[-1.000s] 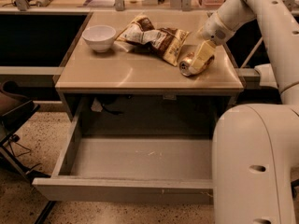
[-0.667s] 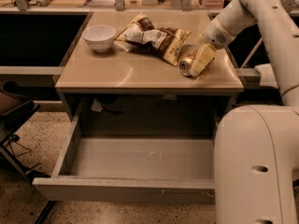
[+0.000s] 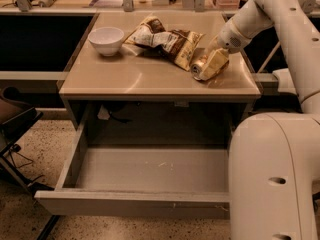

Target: Place orange can into top drawer

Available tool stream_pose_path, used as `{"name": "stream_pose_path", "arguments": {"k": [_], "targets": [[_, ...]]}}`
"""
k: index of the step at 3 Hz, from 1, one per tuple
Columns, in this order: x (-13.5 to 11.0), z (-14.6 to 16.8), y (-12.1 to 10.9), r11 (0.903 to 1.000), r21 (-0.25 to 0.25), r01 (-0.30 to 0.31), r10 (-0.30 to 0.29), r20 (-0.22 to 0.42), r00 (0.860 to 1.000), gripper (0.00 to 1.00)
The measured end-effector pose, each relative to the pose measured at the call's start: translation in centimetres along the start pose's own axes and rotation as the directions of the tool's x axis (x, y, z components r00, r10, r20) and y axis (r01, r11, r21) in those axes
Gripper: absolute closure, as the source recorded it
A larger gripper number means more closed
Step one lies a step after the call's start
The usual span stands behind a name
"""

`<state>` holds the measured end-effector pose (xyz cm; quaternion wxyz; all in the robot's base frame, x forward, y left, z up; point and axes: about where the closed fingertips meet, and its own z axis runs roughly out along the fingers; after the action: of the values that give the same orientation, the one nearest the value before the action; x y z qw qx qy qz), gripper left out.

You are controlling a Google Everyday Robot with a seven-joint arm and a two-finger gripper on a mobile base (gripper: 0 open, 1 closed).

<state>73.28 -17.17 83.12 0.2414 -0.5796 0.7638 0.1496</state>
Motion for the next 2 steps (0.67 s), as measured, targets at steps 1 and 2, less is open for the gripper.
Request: {"name": "stream_pose_path", "arguments": {"k": [1,2], "targets": [[0.00,0.00,0.00,1.0000,0.000,0.000,0.000,0.000,1.000,0.64],[-0.60,-0.11,-0.13,0.9999,0.014,0.002,-0.002,0.000,1.000,0.88]]}}
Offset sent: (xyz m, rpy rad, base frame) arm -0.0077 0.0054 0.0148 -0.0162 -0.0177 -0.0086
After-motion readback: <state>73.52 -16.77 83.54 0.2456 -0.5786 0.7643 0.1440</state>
